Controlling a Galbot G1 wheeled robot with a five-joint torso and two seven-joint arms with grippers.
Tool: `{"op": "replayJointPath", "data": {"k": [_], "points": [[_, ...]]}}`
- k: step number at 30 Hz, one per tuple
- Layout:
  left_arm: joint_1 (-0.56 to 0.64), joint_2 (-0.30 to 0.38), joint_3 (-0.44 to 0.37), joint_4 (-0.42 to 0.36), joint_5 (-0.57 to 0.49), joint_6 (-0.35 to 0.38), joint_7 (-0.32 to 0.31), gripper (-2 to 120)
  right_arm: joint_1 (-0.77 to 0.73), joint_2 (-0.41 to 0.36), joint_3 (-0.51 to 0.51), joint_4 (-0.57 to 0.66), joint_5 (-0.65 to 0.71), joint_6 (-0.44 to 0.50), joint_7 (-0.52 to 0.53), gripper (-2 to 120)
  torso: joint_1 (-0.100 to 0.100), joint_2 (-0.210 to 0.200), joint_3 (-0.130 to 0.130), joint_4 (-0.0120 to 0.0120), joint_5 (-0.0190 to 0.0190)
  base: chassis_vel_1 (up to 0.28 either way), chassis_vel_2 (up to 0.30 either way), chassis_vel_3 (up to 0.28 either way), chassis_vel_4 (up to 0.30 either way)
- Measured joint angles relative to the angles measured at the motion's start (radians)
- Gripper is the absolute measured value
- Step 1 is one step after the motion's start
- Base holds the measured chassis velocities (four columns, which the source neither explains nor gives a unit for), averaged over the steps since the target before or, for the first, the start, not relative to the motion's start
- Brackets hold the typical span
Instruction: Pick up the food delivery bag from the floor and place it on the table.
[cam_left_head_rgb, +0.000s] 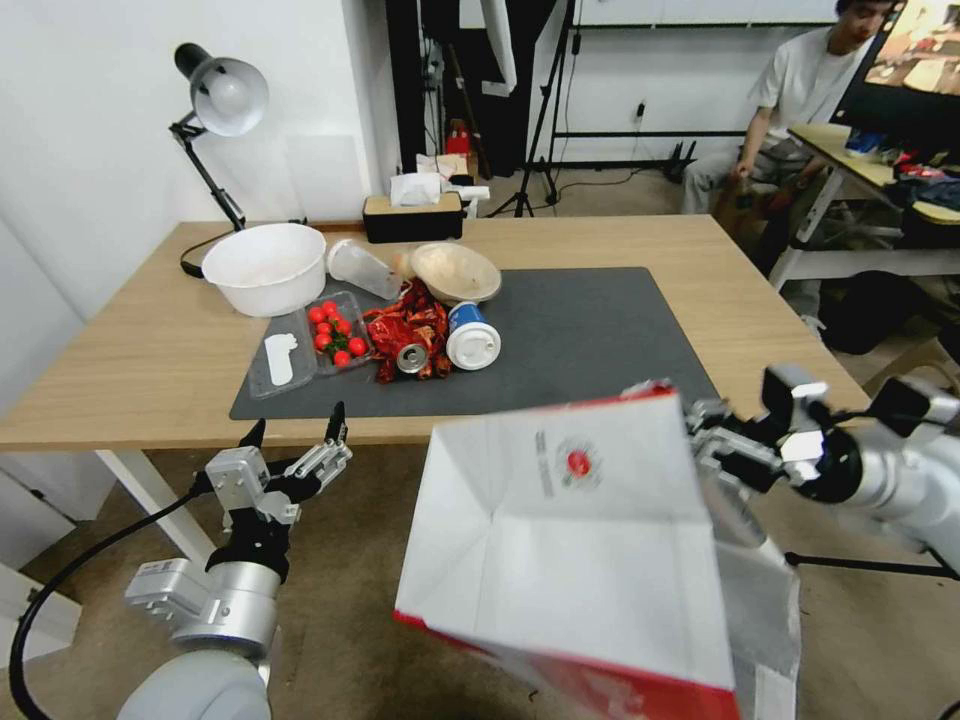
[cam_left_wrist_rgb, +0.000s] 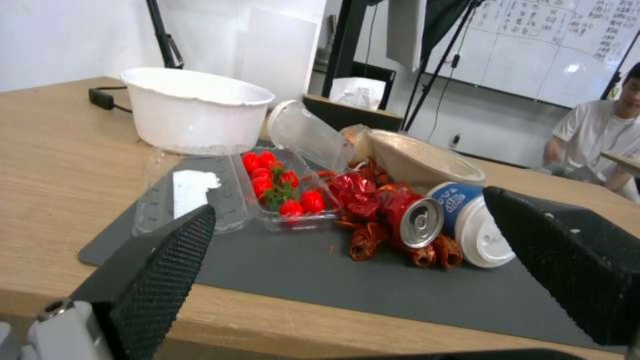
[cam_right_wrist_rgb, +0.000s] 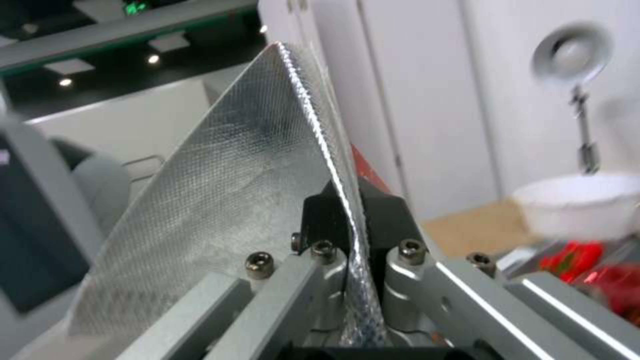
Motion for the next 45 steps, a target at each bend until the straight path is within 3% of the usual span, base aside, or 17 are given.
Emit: {"op": "replayJointPath", "data": {"k": [4,8,9,12,13,15,23,30,45], "points": [[-0.001,0.000,0.002,0.000,0.004,-0.005,-0.010,100,0.029,-0.023,0.039,0.004,0.067,0.033,0.123,0,0.000,-0.001,-0.001,0.0001,0.0000,0.000,0.000,0.000,0.000],[0.002,0.000,0.003,0.000,0.009,-0.011,-0.017,100,0.073,-0.044,0.051,0.011,0.133,0.087,0.309,0,-0.001,-0.002,-0.001,0.0000,0.0000,0.000,0.000,0.000,0.000],[0.002,0.000,0.003,0.000,0.009,-0.011,-0.017,100,0.073,-0.044,0.051,0.011,0.133,0.087,0.309,0,-0.001,-0.002,-0.001,0.0000,0.0000,0.000,0.000,0.000,0.000],[0.004,-0.002,0.002,-0.002,0.011,-0.014,-0.018,100,0.152,-0.058,0.015,0.014,0.181,0.148,0.499,0,-0.001,-0.003,-0.001,0.0000,0.0000,0.000,0.000,0.000,0.000],[0.004,-0.002,0.002,-0.002,0.011,-0.014,-0.018,100,0.152,-0.058,0.015,0.014,0.181,0.148,0.499,0,-0.001,-0.003,-0.001,0.0000,0.0000,0.000,0.000,0.000,0.000],[0.007,-0.003,0.000,-0.005,0.011,-0.015,-0.019,100,0.229,-0.062,-0.039,0.016,0.215,0.195,0.663,0,-0.001,-0.003,-0.002,0.0000,0.0000,0.000,0.000,0.000,0.000],[0.012,-0.003,-0.004,-0.009,0.012,-0.019,-0.019,100,0.308,-0.056,-0.113,-0.004,0.229,0.222,0.827,0,-0.001,-0.004,-0.002,0.0001,0.0000,0.000,0.000,0.000,0.000],[0.012,0.005,-0.011,-0.010,0.009,-0.022,-0.027,100,0.348,-0.016,-0.163,-0.043,0.273,0.197,1.044,0,-0.002,-0.004,-0.002,0.0001,0.0000,0.000,0.000,0.000,0.000],[0.029,-0.009,0.004,-0.008,0.033,-0.033,-0.023,100,0.428,-0.002,-0.219,-0.077,0.241,0.178,1.203,0,-0.002,-0.005,-0.003,0.0000,0.0000,0.000,0.000,0.000,0.000]]}}
